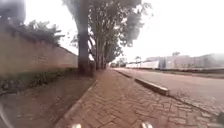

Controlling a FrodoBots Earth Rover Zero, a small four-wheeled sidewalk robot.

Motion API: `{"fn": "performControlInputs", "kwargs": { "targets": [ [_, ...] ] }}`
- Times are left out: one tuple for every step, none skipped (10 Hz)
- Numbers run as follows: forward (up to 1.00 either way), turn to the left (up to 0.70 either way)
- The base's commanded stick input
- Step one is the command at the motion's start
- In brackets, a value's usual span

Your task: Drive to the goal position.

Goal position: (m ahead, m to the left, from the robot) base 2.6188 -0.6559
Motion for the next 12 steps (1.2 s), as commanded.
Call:
{"fn": "performControlInputs", "kwargs": {
  "targets": [
    [0.70, -0.15],
    [0.70, -0.30],
    [0.70, -0.35],
    [0.70, -0.35],
    [0.70, -0.35],
    [0.70, -0.35],
    [0.70, -0.34],
    [0.70, -0.13],
    [0.70, 0.07],
    [0.70, 0.09],
    [0.70, 0.04],
    [0.70, 0.02]
  ]
}}
